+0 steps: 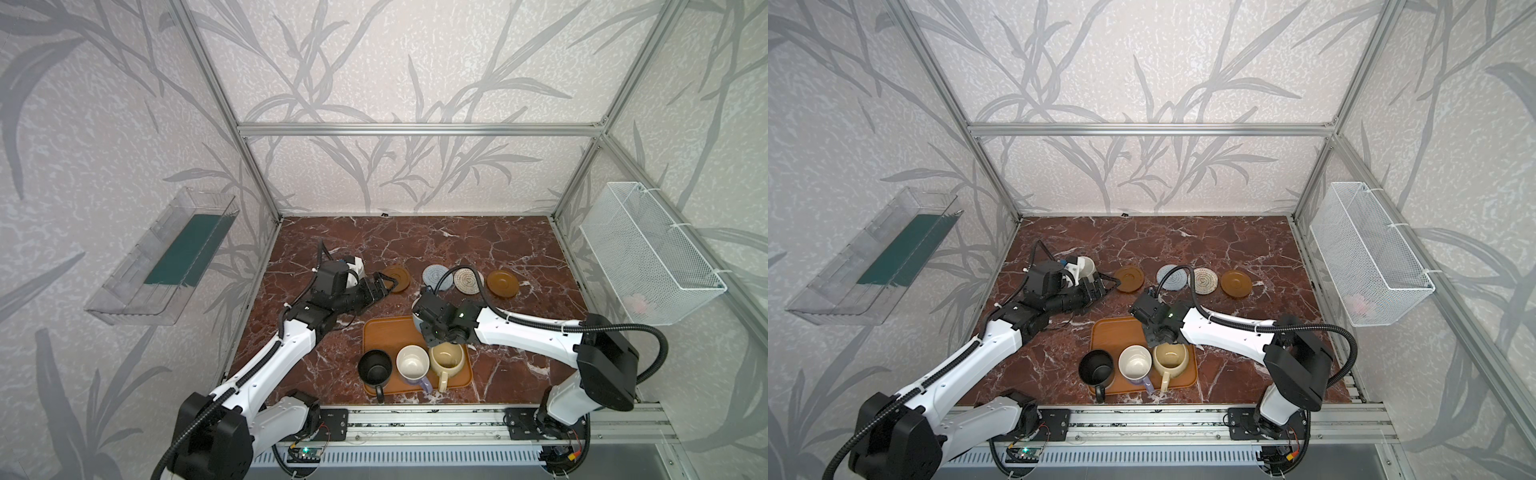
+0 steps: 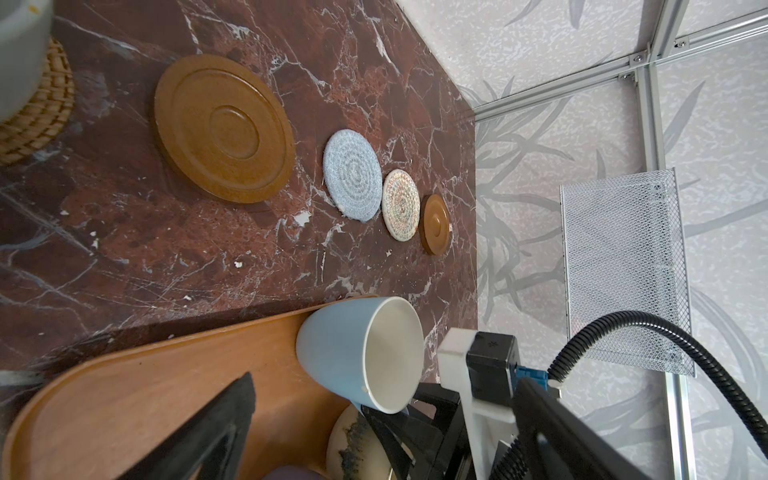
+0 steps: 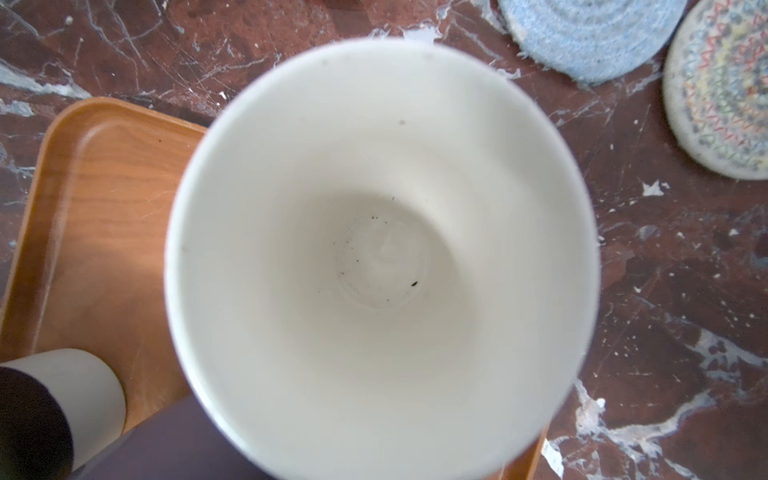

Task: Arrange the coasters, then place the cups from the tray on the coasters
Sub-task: 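Close right gripper on the light blue mug's handle and lift it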

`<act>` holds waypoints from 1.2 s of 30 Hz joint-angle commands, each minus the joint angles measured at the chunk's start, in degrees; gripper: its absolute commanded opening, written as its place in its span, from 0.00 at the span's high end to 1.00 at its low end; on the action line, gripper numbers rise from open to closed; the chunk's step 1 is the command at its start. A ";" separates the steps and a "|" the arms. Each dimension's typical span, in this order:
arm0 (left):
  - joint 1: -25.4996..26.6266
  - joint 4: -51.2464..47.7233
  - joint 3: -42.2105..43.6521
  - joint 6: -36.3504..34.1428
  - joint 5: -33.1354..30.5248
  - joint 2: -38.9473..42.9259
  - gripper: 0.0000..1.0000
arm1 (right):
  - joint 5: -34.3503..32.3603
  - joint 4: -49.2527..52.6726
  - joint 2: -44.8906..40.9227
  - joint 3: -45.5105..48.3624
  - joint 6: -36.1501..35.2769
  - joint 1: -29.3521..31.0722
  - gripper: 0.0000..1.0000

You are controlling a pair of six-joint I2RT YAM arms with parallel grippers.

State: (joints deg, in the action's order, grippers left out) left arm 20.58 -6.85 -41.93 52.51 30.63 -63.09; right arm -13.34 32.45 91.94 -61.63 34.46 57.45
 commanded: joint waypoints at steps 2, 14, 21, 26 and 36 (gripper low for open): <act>0.14 8.43 1.40 4.27 4.24 -0.36 0.01 | -3.05 -2.83 -1.82 0.10 0.00 0.21 0.78; 0.27 5.46 0.19 2.88 1.24 0.79 0.02 | -3.21 -6.84 -4.75 2.45 0.43 0.29 0.89; 0.27 9.48 1.17 6.02 3.12 0.95 0.02 | -3.51 -8.63 -5.96 2.65 0.04 0.47 0.99; 0.30 13.55 1.47 9.33 3.93 1.43 0.03 | -3.54 -9.75 -7.24 2.37 -0.27 0.61 1.00; 0.33 12.82 -0.37 11.06 0.45 2.87 0.03 | -7.22 -11.86 -9.49 0.17 -1.91 0.73 1.00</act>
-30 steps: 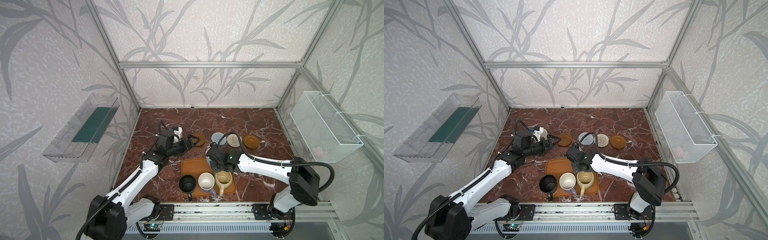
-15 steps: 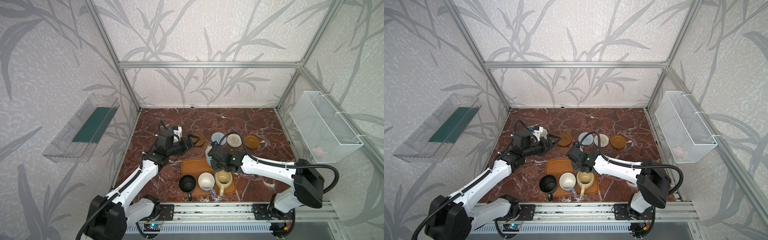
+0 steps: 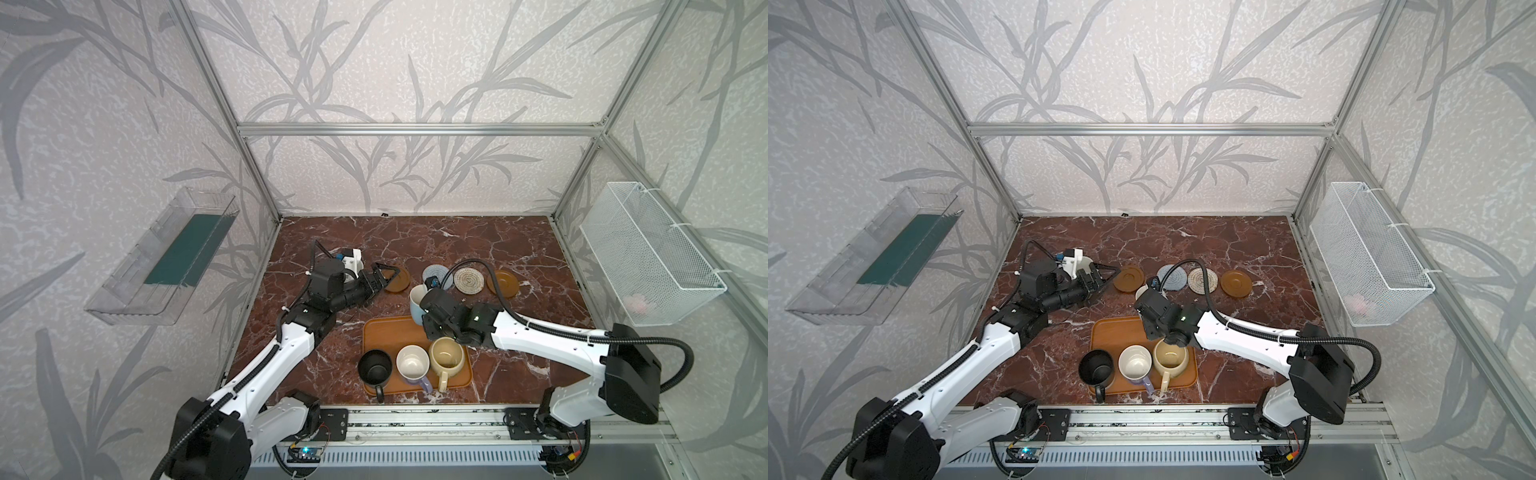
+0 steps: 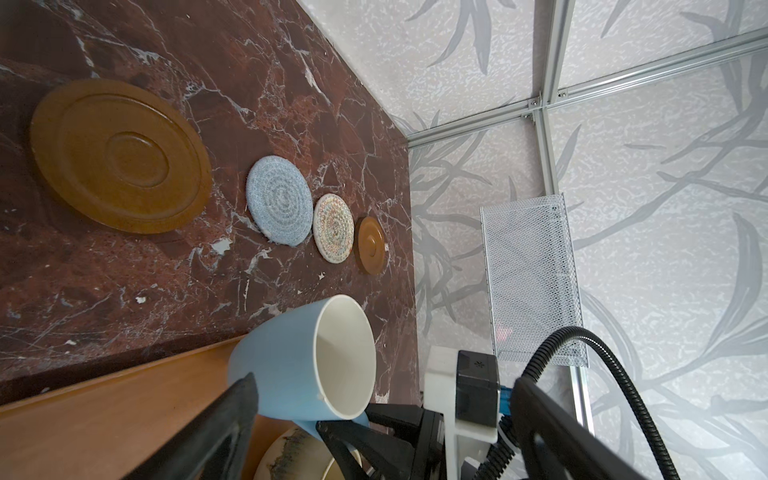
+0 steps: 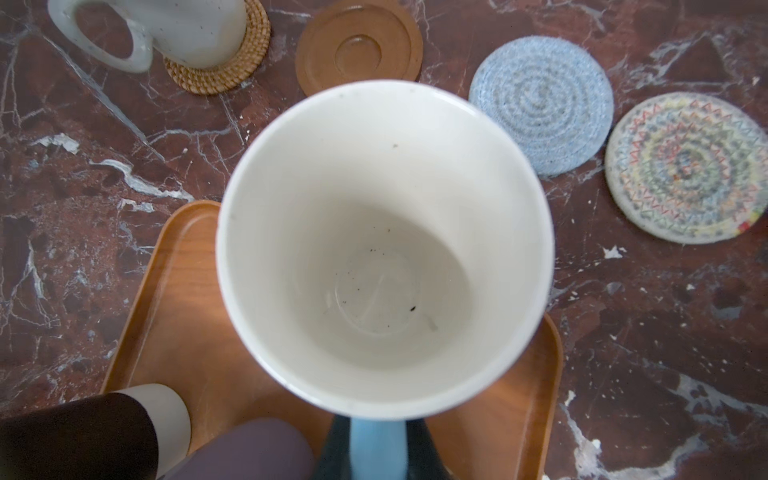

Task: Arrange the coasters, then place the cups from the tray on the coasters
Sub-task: 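Close right gripper on the light blue mug's handle and lift it, then carry the light blue mug with right gripper over the brown wooden coaster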

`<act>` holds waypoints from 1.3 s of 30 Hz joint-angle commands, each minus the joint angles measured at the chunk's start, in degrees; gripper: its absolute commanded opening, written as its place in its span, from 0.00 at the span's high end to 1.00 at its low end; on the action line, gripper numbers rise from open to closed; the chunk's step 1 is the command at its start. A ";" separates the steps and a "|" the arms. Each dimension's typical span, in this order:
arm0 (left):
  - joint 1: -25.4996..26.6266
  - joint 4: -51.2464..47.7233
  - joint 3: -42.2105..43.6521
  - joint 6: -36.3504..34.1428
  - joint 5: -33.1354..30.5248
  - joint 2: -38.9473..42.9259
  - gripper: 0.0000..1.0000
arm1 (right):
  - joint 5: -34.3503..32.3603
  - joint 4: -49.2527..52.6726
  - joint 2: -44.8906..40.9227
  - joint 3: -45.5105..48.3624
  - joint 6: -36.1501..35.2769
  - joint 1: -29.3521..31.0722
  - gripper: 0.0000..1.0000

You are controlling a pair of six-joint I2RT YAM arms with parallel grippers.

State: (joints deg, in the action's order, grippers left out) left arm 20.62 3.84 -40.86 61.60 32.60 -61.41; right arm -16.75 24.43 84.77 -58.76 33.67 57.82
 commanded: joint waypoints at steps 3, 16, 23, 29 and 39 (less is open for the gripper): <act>0.28 2.19 -1.92 3.20 -3.72 1.62 0.02 | -5.31 -5.58 -1.99 -4.16 -1.82 0.37 1.00; 0.11 3.85 -5.32 7.48 -4.40 0.64 0.01 | -7.82 -9.47 1.48 -11.66 -5.01 0.28 1.00; 0.01 3.99 -7.21 9.96 -6.51 -0.16 0.01 | -4.31 -9.22 3.26 -17.51 -7.52 -1.66 1.00; -0.04 4.26 -8.06 13.21 -18.03 0.72 0.01 | -5.24 -5.68 7.76 -24.76 -7.49 -2.89 1.00; 0.87 4.23 -11.67 22.66 -34.05 -1.53 0.01 | -10.23 -1.16 17.85 -37.08 -5.45 -3.06 1.00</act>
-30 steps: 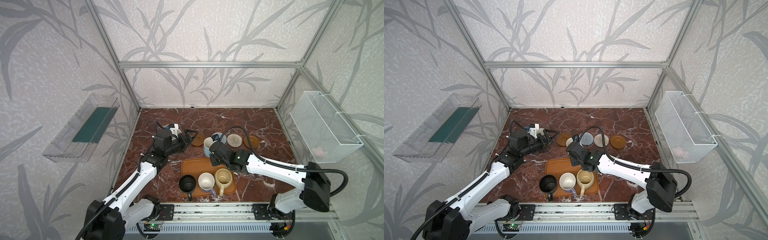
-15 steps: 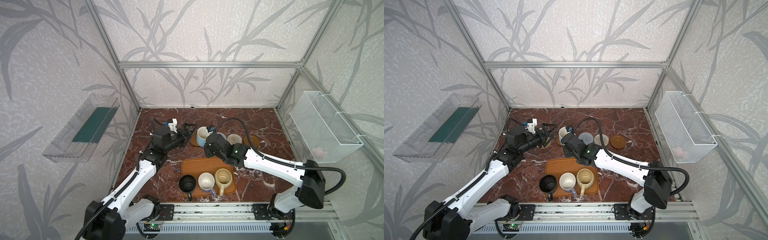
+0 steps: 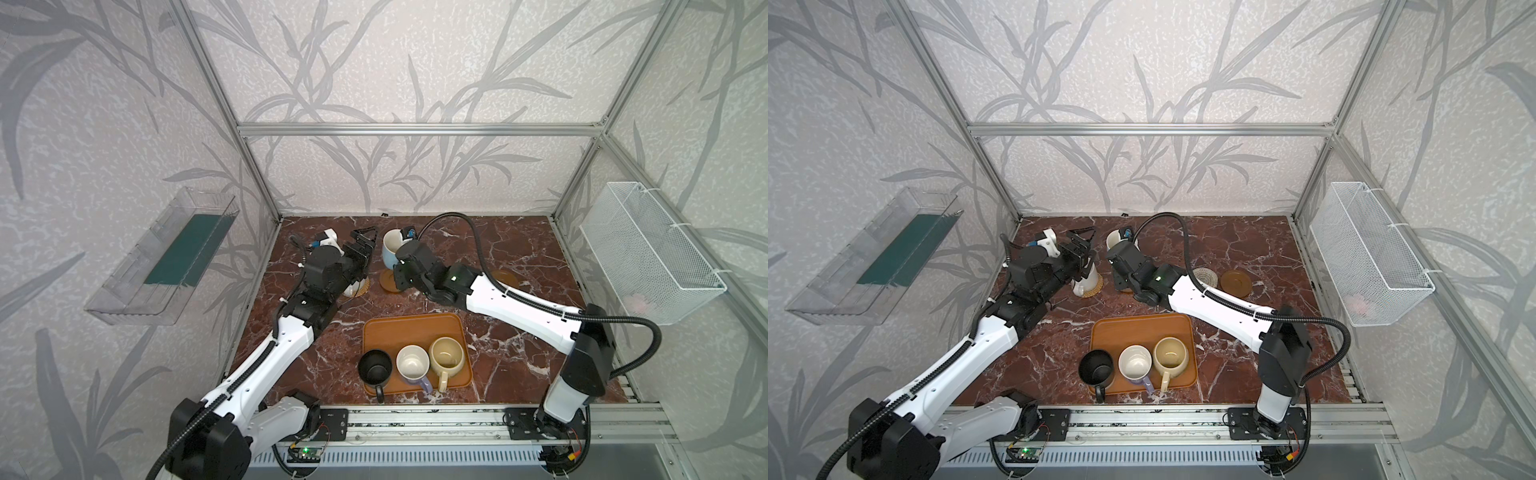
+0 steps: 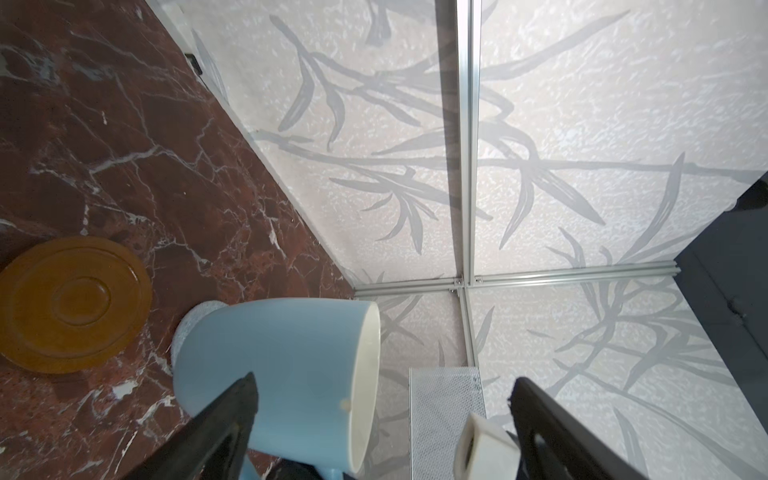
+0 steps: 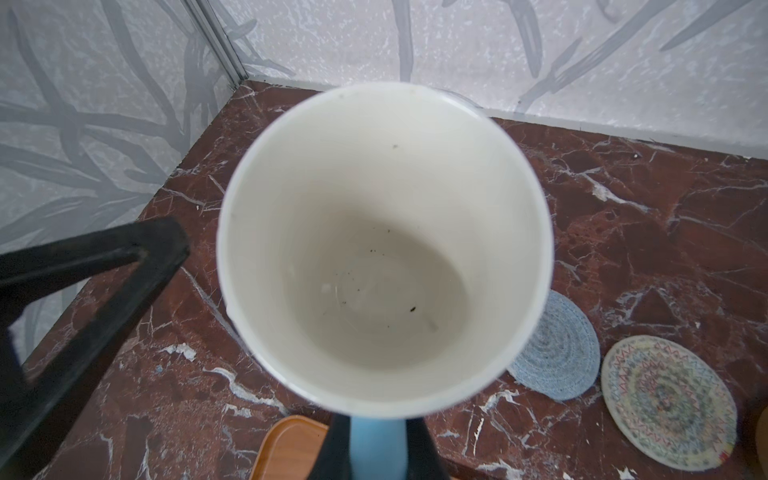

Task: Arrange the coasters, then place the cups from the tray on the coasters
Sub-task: 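Carry the light blue mug with right gripper over the brown wooden coaster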

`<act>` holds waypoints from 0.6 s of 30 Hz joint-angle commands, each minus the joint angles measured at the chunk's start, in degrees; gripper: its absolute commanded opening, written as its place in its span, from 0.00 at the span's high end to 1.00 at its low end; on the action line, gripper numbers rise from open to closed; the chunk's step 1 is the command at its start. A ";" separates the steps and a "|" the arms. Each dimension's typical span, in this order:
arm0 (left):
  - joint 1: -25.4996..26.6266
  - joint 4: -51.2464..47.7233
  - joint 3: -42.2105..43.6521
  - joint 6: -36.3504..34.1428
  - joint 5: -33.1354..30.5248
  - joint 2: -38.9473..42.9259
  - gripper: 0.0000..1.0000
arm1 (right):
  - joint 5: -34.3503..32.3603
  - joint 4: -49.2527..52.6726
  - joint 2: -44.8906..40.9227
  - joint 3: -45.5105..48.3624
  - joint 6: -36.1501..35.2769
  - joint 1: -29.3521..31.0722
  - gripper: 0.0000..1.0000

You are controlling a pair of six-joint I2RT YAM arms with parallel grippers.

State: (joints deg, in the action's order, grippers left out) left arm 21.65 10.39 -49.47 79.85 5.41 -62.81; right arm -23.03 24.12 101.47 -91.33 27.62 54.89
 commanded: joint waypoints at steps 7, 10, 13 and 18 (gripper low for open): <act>-0.21 -18.53 -9.93 10.56 -5.37 -2.95 0.01 | -4.21 0.70 7.51 -10.82 0.94 -0.64 1.00; -0.29 -20.68 -9.46 11.15 -3.04 -3.10 0.02 | -4.68 1.89 9.37 -12.21 0.91 -0.93 1.00; -0.51 -21.81 -7.52 12.42 -1.86 -2.63 0.04 | -6.44 2.31 10.51 -11.85 1.31 -1.18 1.00; -2.34 -22.48 -4.90 13.17 -0.95 -1.58 0.08 | -6.79 -0.06 10.91 -9.17 2.25 -2.15 1.00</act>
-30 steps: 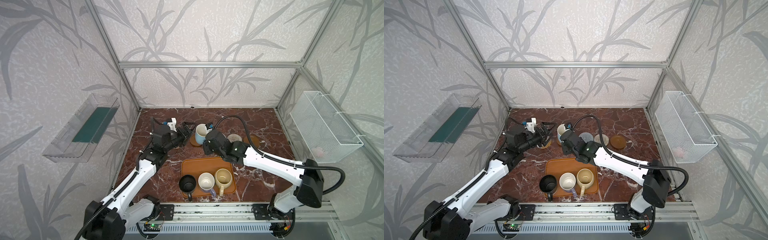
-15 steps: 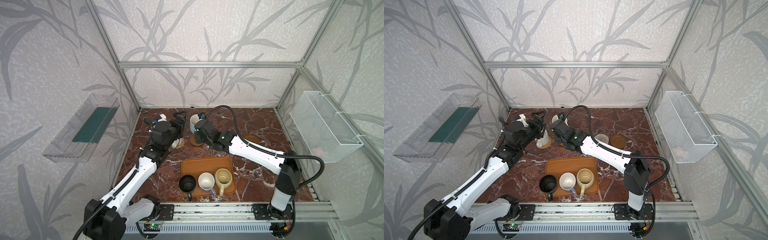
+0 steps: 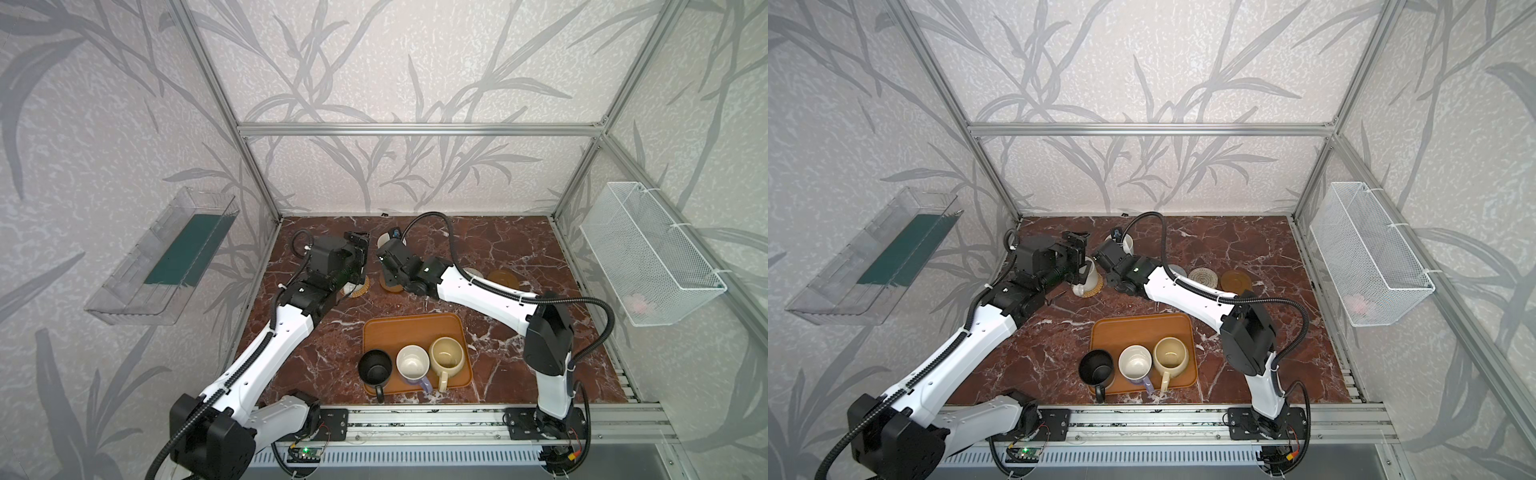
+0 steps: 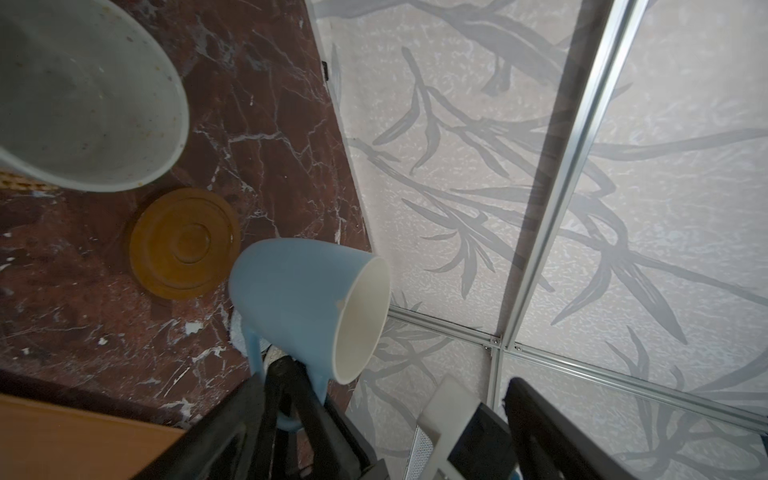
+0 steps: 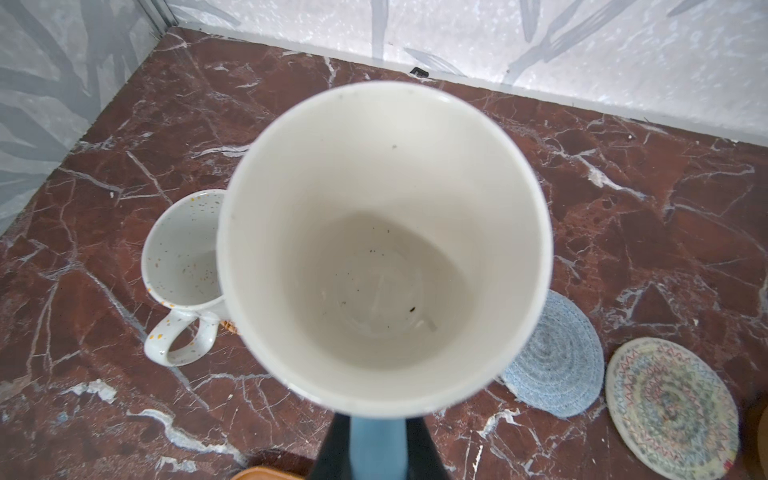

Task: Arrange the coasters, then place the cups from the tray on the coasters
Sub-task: 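Carry the light blue mug with right gripper over the brown wooden coaster, then lower the light blue mug onto the brown wooden coaster and open right gripper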

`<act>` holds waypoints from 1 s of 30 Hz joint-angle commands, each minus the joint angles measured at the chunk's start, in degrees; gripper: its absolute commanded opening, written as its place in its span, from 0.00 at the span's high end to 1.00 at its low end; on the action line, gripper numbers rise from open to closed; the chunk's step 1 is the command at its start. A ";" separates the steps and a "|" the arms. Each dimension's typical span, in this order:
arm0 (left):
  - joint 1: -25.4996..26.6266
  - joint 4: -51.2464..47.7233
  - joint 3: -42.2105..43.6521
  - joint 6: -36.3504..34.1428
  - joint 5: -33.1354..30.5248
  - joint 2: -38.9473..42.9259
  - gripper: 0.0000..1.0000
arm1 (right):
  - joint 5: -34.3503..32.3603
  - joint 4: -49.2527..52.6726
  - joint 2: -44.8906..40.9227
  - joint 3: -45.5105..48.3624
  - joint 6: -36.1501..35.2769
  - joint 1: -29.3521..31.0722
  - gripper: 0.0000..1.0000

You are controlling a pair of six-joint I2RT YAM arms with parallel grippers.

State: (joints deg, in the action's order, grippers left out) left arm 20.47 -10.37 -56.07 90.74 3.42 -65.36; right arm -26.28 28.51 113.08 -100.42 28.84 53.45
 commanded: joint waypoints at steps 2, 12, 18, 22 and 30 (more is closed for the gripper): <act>-1.55 -0.58 2.19 2.39 2.23 0.48 0.08 | -3.39 -4.58 0.01 -0.10 1.13 -0.98 1.00; -1.77 -2.39 2.63 3.36 3.16 -1.23 0.10 | -2.82 -4.24 4.96 -1.78 3.24 -2.39 1.00; -1.75 -2.66 3.19 4.79 3.13 -2.47 0.12 | -1.36 -3.48 8.24 -3.32 4.18 -2.65 1.00; -1.66 -2.71 3.05 5.03 3.00 -2.63 0.13 | -0.72 -3.44 9.50 -3.29 4.56 -2.91 1.00; -1.66 -2.37 3.19 5.46 3.04 -2.71 0.13 | 1.05 -3.65 10.67 -3.65 4.10 -2.91 1.00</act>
State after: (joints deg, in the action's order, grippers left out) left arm 18.94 -12.45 -53.34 94.61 6.52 -67.99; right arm -23.97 27.68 124.22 -100.57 32.56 50.70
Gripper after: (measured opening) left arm 0.870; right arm 0.154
